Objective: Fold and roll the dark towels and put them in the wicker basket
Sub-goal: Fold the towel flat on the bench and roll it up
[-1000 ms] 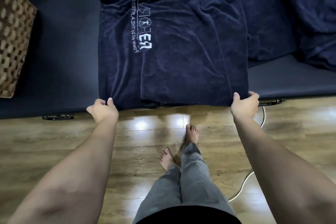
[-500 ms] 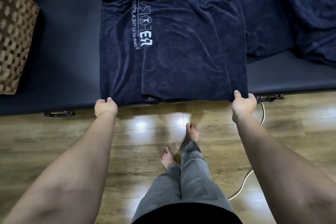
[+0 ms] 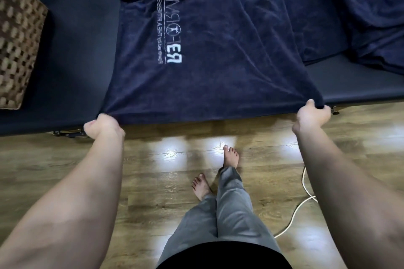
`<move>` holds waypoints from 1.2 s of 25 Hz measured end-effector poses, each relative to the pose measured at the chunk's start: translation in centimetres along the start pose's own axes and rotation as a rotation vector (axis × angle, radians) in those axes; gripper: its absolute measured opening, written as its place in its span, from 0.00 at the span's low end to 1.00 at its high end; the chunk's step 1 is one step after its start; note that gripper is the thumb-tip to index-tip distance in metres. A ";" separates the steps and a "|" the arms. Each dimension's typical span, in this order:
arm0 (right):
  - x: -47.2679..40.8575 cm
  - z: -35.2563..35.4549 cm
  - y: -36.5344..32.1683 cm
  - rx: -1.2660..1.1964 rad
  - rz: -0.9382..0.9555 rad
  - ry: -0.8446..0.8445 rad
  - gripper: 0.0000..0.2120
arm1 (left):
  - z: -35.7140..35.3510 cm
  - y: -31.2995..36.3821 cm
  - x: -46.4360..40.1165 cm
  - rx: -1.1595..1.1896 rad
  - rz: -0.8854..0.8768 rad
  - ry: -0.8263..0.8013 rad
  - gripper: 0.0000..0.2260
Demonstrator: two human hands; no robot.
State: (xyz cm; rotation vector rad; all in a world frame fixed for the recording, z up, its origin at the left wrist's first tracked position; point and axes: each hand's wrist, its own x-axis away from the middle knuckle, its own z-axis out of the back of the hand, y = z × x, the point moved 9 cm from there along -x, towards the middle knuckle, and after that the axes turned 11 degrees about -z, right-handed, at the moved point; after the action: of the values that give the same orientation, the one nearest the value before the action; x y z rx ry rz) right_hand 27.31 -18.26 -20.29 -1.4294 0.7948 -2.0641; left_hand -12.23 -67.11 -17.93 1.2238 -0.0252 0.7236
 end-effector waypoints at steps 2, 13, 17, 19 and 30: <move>-0.3 0.7 -0.3 -0.026 -0.008 0.023 0.04 | 1.6 -0.6 -0.1 -0.039 0.005 0.010 0.16; -0.1 0.7 1.4 0.002 -0.091 -0.109 0.06 | -1.0 -3.3 0.8 0.114 0.151 -0.243 0.04; 0.3 0.4 1.6 0.101 -0.055 -0.104 0.10 | -0.8 -3.6 0.9 -0.086 0.054 -0.248 0.05; 0.4 -0.1 2.2 0.135 -0.066 -0.122 0.09 | -0.7 -3.3 1.4 -0.091 -0.006 -0.222 0.11; 0.0 1.7 0.3 -0.087 -0.007 0.088 0.19 | 3.4 -1.9 0.9 0.068 -0.001 0.122 0.18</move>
State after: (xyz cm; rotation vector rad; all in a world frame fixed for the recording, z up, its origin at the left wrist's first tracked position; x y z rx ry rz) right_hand 28.91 -18.81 -20.04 -1.3964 0.9264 -2.1342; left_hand -9.32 -69.91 -17.90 1.2419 0.1019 0.8023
